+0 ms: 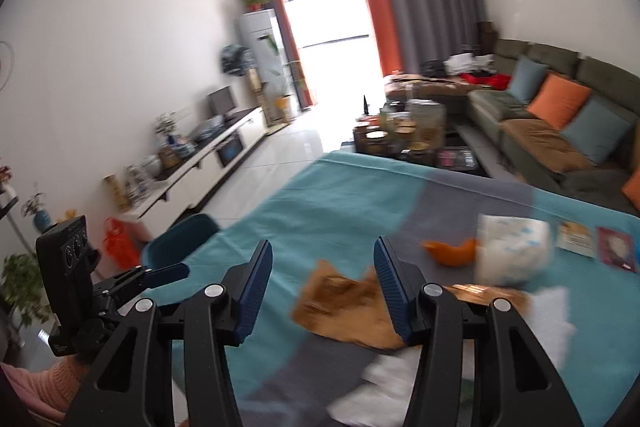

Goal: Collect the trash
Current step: 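Grasp foam netting with the right tool while the left tool grasps gold wrappers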

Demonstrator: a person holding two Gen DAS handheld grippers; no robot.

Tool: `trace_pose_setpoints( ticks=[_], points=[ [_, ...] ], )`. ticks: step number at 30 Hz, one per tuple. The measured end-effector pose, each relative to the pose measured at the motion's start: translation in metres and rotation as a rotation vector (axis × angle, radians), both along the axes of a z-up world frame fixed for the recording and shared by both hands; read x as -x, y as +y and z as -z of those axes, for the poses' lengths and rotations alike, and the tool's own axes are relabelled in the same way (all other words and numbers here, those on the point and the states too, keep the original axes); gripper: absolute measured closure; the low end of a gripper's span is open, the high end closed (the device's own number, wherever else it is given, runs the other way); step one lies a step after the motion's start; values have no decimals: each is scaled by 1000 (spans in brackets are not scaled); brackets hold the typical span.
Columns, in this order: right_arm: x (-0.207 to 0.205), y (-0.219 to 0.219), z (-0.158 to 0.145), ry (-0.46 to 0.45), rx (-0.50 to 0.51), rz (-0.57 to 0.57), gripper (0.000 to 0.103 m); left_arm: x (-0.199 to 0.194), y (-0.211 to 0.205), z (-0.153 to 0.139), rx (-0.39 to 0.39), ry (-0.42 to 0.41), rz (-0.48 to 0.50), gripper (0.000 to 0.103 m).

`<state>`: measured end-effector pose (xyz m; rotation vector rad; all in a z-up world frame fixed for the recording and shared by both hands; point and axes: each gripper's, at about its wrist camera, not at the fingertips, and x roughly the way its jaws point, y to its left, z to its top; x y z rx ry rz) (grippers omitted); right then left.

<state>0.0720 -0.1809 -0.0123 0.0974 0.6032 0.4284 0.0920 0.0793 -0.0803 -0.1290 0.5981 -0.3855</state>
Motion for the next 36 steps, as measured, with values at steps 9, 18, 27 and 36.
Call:
trace_pose_setpoints(
  ticks=[9, 18, 27, 36],
  points=[
    [18, -100, 14, 37, -30, 273, 52, -33, -63, 15, -37, 56, 101, 22],
    [20, -109, 46, 142, -108, 267, 53, -69, -85, 29, -55, 186, 106, 26],
    [23, -114, 51, 152, -148, 247, 84, -81, -98, 37, -38, 267, 170, 71],
    [34, -121, 30, 86, -169, 228, 91, -78, -102, 34, 23, 258, 189, 90]
  ],
)
